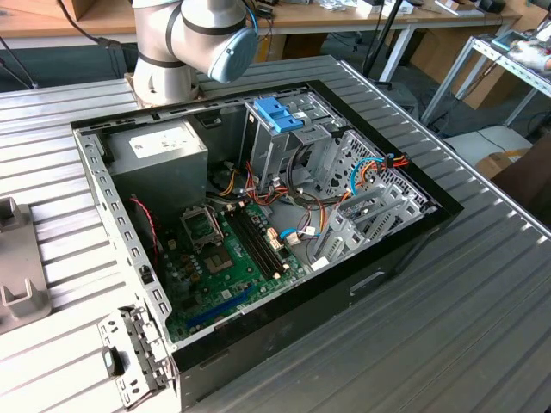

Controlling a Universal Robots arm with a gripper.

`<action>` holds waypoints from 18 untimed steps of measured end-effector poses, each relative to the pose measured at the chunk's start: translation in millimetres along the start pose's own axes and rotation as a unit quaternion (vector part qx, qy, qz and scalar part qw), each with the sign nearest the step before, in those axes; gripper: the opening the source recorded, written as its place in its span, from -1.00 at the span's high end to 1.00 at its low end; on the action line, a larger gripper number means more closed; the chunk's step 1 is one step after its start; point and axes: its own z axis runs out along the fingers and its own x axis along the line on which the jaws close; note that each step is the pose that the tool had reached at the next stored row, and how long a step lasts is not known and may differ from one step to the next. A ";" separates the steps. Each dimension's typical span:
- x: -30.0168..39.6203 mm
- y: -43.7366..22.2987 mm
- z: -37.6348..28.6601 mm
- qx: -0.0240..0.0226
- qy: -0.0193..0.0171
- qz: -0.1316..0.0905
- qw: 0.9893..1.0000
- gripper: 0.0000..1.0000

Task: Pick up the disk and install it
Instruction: 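Pick up the disk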

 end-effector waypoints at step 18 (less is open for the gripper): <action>0.0 0.0 0.0 -0.001 0.002 -0.048 0.999 0.80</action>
